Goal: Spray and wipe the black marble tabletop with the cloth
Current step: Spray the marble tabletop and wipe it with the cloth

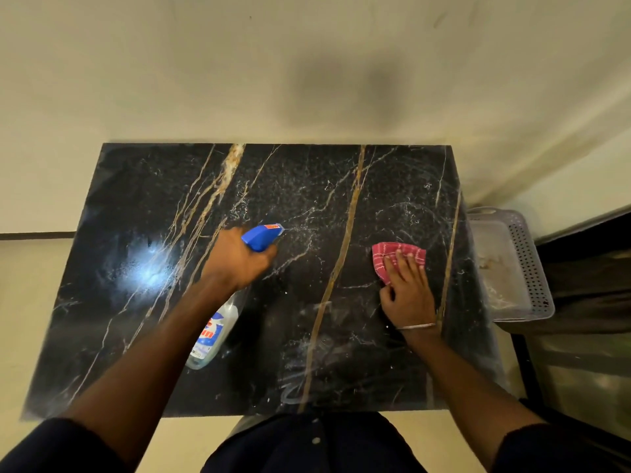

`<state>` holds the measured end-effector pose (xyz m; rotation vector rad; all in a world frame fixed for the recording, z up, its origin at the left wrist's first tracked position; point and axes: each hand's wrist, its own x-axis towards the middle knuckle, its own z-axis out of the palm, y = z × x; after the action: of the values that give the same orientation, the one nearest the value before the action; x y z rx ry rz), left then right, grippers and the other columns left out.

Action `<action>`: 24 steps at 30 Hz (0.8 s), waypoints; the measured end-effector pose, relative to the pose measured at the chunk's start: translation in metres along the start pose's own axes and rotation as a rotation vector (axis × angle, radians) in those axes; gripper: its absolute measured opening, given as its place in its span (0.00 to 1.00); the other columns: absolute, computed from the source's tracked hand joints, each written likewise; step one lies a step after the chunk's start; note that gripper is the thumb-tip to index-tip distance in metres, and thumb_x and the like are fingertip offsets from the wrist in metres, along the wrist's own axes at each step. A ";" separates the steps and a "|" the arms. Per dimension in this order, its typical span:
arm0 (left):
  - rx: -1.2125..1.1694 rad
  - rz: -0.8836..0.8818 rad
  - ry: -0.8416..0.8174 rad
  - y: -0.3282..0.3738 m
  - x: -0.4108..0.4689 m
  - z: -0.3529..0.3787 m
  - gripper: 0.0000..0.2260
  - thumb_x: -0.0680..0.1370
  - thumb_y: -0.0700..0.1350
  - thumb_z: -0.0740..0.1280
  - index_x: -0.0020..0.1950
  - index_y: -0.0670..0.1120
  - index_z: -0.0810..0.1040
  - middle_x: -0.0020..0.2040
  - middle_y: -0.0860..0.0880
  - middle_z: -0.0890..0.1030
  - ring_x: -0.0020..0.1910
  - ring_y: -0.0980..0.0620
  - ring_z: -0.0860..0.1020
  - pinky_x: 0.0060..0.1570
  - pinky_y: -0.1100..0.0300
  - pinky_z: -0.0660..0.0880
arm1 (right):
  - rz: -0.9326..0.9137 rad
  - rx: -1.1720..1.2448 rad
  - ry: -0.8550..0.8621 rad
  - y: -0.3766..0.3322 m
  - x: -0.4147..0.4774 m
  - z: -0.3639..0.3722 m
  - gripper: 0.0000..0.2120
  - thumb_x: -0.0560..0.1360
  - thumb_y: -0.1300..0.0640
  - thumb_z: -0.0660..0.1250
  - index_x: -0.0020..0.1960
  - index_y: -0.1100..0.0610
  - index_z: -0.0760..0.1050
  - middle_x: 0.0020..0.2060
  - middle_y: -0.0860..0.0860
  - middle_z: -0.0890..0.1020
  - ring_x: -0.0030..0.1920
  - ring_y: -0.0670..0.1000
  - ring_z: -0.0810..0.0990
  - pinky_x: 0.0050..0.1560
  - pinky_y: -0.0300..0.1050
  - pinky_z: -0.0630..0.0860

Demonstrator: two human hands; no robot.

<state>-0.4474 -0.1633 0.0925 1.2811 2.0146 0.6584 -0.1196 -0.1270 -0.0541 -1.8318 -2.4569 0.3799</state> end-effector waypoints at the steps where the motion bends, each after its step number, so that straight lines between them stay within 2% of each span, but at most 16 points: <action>1: 0.001 0.003 -0.008 0.000 -0.003 0.000 0.09 0.72 0.43 0.71 0.36 0.40 0.75 0.26 0.49 0.71 0.24 0.54 0.69 0.27 0.62 0.67 | -0.001 0.010 0.012 0.001 -0.001 0.001 0.30 0.74 0.51 0.54 0.75 0.56 0.64 0.75 0.57 0.65 0.77 0.58 0.57 0.76 0.61 0.56; 6: -0.003 0.012 -0.033 -0.011 -0.018 0.002 0.08 0.72 0.43 0.71 0.37 0.41 0.75 0.27 0.49 0.72 0.25 0.54 0.70 0.29 0.61 0.68 | 0.113 0.067 0.050 -0.013 -0.002 0.008 0.29 0.74 0.51 0.54 0.74 0.56 0.66 0.75 0.57 0.65 0.77 0.59 0.58 0.76 0.61 0.55; 10: 0.025 0.075 -0.104 -0.021 -0.030 0.003 0.07 0.71 0.43 0.72 0.38 0.43 0.76 0.28 0.51 0.74 0.25 0.57 0.71 0.28 0.65 0.69 | 0.179 0.064 0.053 -0.021 -0.002 0.009 0.28 0.74 0.52 0.56 0.73 0.56 0.68 0.75 0.57 0.65 0.77 0.59 0.59 0.76 0.60 0.54; 13: 0.023 0.127 -0.172 -0.032 -0.037 0.002 0.05 0.72 0.44 0.71 0.40 0.44 0.77 0.31 0.48 0.77 0.29 0.54 0.75 0.32 0.58 0.75 | 0.216 0.081 0.044 -0.028 -0.004 0.008 0.29 0.74 0.51 0.54 0.74 0.57 0.68 0.75 0.58 0.65 0.76 0.59 0.59 0.77 0.59 0.52; 17: 0.040 0.179 -0.195 -0.039 -0.051 -0.003 0.07 0.70 0.46 0.72 0.37 0.46 0.76 0.31 0.48 0.77 0.29 0.52 0.76 0.32 0.56 0.74 | 0.224 0.097 0.023 -0.030 -0.005 0.008 0.31 0.74 0.50 0.53 0.75 0.58 0.65 0.76 0.59 0.62 0.77 0.60 0.57 0.77 0.60 0.52; 20: 0.050 0.219 -0.234 -0.042 -0.064 -0.007 0.06 0.70 0.47 0.72 0.39 0.47 0.77 0.34 0.48 0.79 0.33 0.50 0.79 0.35 0.54 0.76 | 0.210 0.081 0.021 -0.032 -0.007 0.008 0.32 0.73 0.50 0.51 0.76 0.58 0.64 0.76 0.60 0.61 0.77 0.61 0.55 0.77 0.61 0.51; 22: 0.047 0.226 -0.245 -0.045 -0.069 -0.012 0.05 0.71 0.47 0.72 0.41 0.49 0.78 0.35 0.50 0.79 0.34 0.52 0.79 0.35 0.56 0.77 | 0.239 0.062 0.015 -0.040 -0.009 0.009 0.31 0.74 0.50 0.51 0.76 0.58 0.62 0.77 0.60 0.59 0.77 0.62 0.54 0.77 0.60 0.49; 24: 0.027 0.227 -0.199 -0.048 -0.074 -0.017 0.06 0.72 0.45 0.71 0.38 0.52 0.75 0.32 0.53 0.77 0.31 0.57 0.76 0.33 0.63 0.72 | 0.301 0.051 0.018 -0.060 -0.013 0.014 0.29 0.77 0.53 0.55 0.77 0.58 0.61 0.77 0.60 0.58 0.77 0.62 0.53 0.77 0.60 0.49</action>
<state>-0.4657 -0.2510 0.0892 1.5422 1.7390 0.5828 -0.1744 -0.1572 -0.0523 -2.1754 -2.1385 0.4330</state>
